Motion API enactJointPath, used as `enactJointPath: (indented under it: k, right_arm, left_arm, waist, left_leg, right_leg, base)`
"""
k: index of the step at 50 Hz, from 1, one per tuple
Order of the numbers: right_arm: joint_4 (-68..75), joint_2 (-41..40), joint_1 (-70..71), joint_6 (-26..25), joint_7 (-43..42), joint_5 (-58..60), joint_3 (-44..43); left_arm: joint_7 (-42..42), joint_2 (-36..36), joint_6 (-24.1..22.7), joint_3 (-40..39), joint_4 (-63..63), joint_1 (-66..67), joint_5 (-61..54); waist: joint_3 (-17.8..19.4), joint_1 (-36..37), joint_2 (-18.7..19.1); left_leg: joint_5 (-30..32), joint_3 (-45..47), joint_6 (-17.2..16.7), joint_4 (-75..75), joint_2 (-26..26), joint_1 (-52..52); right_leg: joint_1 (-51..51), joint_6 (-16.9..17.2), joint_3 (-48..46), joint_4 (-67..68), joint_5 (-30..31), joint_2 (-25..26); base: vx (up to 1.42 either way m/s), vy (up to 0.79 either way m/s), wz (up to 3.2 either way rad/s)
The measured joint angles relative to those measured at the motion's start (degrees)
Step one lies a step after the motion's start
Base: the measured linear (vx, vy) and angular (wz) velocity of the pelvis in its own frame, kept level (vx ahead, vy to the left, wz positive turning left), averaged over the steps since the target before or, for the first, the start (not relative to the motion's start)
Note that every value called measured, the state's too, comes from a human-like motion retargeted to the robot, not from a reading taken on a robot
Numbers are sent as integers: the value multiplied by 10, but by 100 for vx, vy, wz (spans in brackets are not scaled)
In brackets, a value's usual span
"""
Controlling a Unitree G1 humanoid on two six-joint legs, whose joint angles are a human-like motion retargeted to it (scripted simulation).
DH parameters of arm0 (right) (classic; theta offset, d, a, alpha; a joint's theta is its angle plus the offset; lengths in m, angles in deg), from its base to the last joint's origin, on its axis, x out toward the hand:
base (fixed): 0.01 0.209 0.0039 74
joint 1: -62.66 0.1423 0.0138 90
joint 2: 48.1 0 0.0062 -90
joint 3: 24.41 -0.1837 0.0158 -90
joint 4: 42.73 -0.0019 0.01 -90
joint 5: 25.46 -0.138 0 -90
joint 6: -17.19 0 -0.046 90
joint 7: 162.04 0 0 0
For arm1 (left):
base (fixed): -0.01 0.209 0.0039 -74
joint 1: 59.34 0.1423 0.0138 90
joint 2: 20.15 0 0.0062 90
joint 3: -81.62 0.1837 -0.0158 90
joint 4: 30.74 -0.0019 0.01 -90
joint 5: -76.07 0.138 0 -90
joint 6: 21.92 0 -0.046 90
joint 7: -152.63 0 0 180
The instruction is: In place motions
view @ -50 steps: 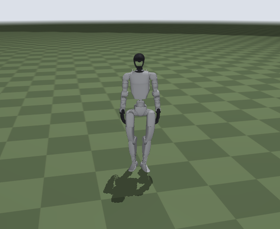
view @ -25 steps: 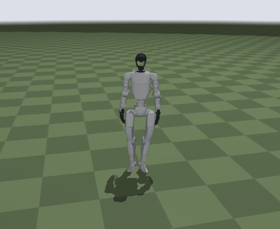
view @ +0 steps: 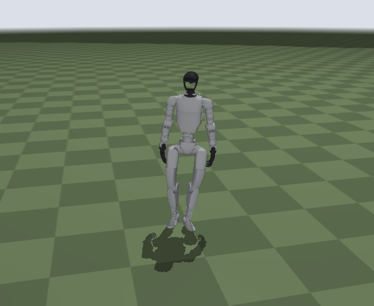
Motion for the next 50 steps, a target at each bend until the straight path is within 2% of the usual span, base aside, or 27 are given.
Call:
enactJointPath:
  k: [7,15,30,38,42,44,46,48,50]
  right_arm:
    - [18,2,-9,11,-11,-29,-18]
    - [34,14,-17,18,-51,-13,-27]
    - [44,15,-23,-2,-31,-2,-32]
    - [45,13,-17,-8,-25,5,-12]
    - [46,10,-5,-9,-23,9,5]
    - [46,9,3,-8,-17,3,20]
    - [43,7,16,-11,-11,-1,31]
    - [36,5,27,-10,-9,0,38]
    - [30,5,38,-6,-2,4,46]
  left_arm:
    - [-10,3,-3,-2,4,1,-1]
    - [-8,-10,0,-2,8,-3,-6]
    - [6,-36,3,11,18,12,2]
    - [6,-30,2,10,36,29,8]
    - [-2,-27,1,-7,57,48,8]
    - [-7,-28,-6,-18,63,59,-2]
    - [-4,-29,-7,-29,63,62,-10]
    - [2,-30,-6,-36,59,63,-17]
    - [12,-27,-7,-40,49,67,-21]
  waist:
    - [-5,35,-12]
    - [-6,57,-17]
    - [-17,78,4]
    - [-21,49,12]
    - [-15,43,6]
    - [-8,42,-4]
    - [-1,30,-14]
    - [9,30,-25]
    - [18,22,-27]
  left_leg:
    - [-7,36,-5,0,0,5]
    - [-15,49,-9,1,-6,14]
    - [-30,86,-27,11,15,28]
    - [-45,53,-39,36,22,26]
    - [-58,34,-40,106,29,1]
    - [-12,30,-46,182,38,-28]
    - [62,8,-54,286,51,-88]
    - [123,-15,-36,405,53,-168]
    - [105,-16,-8,528,77,-241]
  right_leg:
    - [5,10,87,-8,4,10]
    - [27,-6,77,-59,17,9]
    - [50,-26,113,-91,15,34]
    - [54,-37,79,-93,10,39]
    - [54,-40,66,-86,7,28]
    - [55,-40,61,-84,7,14]
    - [54,-41,46,-85,7,-1]
    - [56,-44,37,-90,9,-12]
    - [61,-49,15,-96,11,-12]
  base:
    - [-2,-2,-51]
    - [-1,-3,-18]
    - [0,-6,-23]
    - [1,-7,40]
    - [-1,-3,36]
    - [-7,-2,51]
    - [-20,-4,92]
    - [-22,-4,73]
    - [-11,-4,73]
